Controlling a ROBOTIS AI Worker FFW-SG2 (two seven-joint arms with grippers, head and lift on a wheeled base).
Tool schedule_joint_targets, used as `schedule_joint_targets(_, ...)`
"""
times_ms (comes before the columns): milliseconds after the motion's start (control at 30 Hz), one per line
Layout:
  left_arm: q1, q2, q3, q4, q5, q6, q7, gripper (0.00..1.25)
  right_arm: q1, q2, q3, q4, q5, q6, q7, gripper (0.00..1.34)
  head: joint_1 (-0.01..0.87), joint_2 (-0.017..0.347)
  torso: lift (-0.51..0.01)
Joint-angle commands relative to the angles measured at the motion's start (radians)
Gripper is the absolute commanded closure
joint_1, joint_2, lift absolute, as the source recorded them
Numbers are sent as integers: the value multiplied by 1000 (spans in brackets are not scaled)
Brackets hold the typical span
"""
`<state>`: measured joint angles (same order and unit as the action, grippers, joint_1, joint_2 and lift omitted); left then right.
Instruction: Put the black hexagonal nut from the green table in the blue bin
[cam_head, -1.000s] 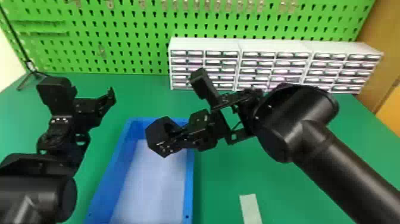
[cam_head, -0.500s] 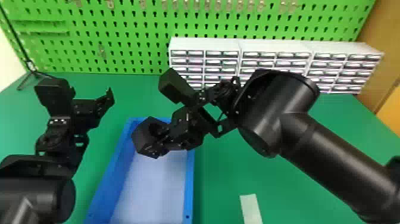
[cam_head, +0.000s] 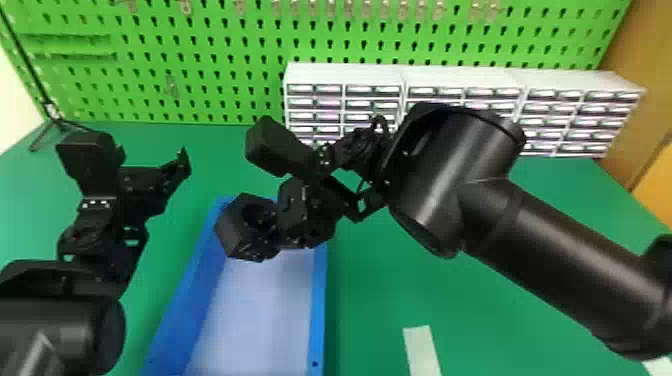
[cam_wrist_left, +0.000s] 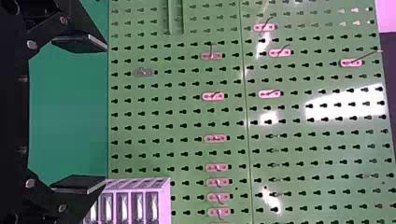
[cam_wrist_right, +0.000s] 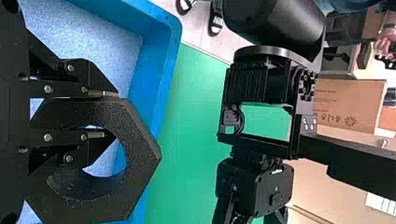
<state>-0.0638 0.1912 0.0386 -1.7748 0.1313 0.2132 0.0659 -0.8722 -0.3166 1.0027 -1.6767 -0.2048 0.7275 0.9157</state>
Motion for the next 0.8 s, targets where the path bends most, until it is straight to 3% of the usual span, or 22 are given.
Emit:
schedule_joint_targets(0, -1, 4, -2, 0, 2, 0, 0, 266, -10, -1, 10, 0, 4, -5, 0, 987, 683, 28, -96)
schedule_joint_targets(367, -4, 5, -5, 0, 2, 0, 0, 266, -11, -3, 10, 0, 8, -5, -1, 969, 683, 28, -96)
schedule_joint_targets(433, -4, 5, -5, 0, 2, 0, 0, 266, -11, -3, 11, 0, 10, -3, -1, 888, 683, 28, -96)
schedule_joint_targets(567, -4, 7, -5, 0, 4, 0, 0, 266, -13, -3, 11, 0, 13, -2, -1, 547, 683, 28, -96)
schedule_joint_targets(767, -5, 7, -5, 0, 4, 0, 0, 266, -13, -3, 10, 0, 15, -3, -11, 328, 683, 28, -96)
